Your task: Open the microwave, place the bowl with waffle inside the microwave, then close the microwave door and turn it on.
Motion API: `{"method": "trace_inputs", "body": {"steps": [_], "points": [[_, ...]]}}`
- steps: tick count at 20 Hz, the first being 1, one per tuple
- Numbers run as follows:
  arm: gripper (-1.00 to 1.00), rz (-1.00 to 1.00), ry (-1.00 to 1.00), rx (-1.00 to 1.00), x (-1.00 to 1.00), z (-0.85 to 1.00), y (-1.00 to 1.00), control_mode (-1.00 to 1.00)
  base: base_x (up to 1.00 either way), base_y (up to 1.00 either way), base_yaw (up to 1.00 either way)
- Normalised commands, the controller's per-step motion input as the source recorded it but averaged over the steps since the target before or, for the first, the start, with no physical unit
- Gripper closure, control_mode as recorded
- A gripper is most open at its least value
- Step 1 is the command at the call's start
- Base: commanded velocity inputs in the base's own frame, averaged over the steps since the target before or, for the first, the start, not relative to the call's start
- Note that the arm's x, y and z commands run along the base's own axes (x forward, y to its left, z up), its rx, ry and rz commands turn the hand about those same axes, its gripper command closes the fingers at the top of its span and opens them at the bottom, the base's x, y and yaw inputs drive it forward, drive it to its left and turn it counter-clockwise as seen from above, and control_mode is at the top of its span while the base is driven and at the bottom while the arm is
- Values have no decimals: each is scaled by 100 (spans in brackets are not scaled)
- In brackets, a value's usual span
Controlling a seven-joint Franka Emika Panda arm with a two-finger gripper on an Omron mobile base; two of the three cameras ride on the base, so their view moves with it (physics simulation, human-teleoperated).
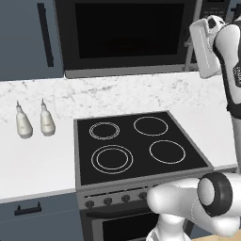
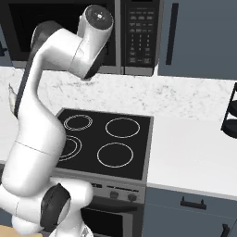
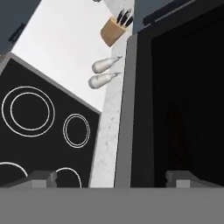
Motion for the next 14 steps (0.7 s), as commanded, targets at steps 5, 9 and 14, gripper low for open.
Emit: {"method": "trace_inputs", "body": {"steps": [5,9,14], "points": [[-100,27,-32,6,-8,-30,-88,-100,0,0,0],[-100,6,-36,0,47,-25,-42,-100,0,0,0],[100,-5,-30,0,59,2,-15,-100,0,0,0]]}}
